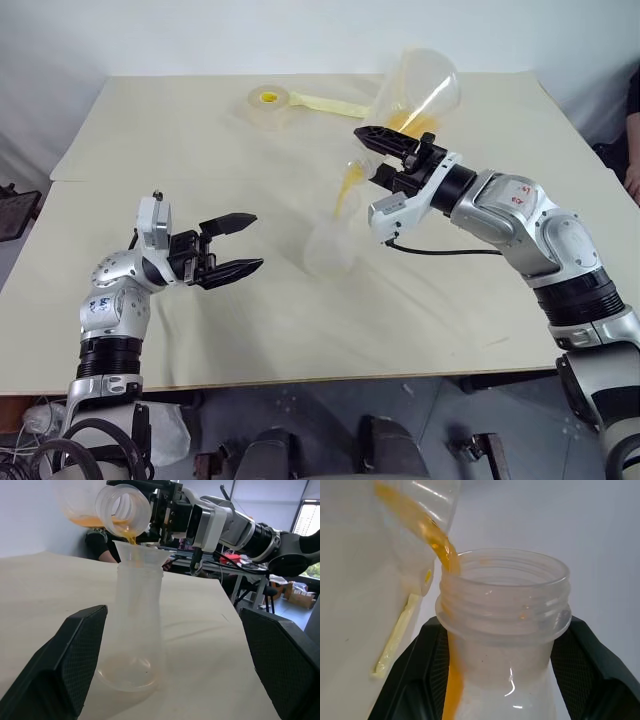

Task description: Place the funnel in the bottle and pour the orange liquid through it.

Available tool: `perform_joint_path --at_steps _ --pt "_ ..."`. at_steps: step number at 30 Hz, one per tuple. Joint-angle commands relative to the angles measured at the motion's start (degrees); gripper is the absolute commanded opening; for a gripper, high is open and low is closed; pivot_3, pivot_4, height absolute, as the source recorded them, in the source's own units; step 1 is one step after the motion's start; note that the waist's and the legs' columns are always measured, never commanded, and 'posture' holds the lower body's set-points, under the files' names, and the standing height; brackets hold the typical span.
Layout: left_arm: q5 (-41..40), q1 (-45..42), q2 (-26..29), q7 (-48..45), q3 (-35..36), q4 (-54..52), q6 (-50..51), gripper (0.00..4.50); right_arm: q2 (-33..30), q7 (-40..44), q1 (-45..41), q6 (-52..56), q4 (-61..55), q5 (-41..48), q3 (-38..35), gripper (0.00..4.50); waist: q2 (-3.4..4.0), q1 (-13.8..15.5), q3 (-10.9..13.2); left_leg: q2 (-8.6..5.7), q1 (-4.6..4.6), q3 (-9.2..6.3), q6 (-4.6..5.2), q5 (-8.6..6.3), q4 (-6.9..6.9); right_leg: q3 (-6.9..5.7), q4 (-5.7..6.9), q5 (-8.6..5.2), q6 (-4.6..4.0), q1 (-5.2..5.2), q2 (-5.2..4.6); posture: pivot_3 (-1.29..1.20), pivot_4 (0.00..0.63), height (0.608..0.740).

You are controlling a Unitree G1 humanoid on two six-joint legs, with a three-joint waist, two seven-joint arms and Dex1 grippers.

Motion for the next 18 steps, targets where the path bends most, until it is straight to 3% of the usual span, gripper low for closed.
perform_joint_path --at_steps 1,18 --pt "-0.50 -1.23 0.20 -0.44 0.63 -0.53 -0.94 4.50 -0.34 -1.36 -2.01 -0.73 -0.69 0.09 -1.40 2.42 0.00 0.01 0.00 0.00 0.00 0.00 0.00 0.00 0.00 0.00 0.00 0.00 0.00 0.00 0.00 0.00 0.150 0.740" --pt "-0.13 -2.86 0.03 -1.24 0.28 1.27 -1.58 4.50 0.09 -3.85 -2.42 -2.94 -0.43 -3.25 -0.85 2.42 0.00 0.00 0.00 0.00 0.00 0.00 0.00 0.00 0.00 0.00 0.00 0.00 0.00 0.00 0.00 0.00 0.150 0.740"
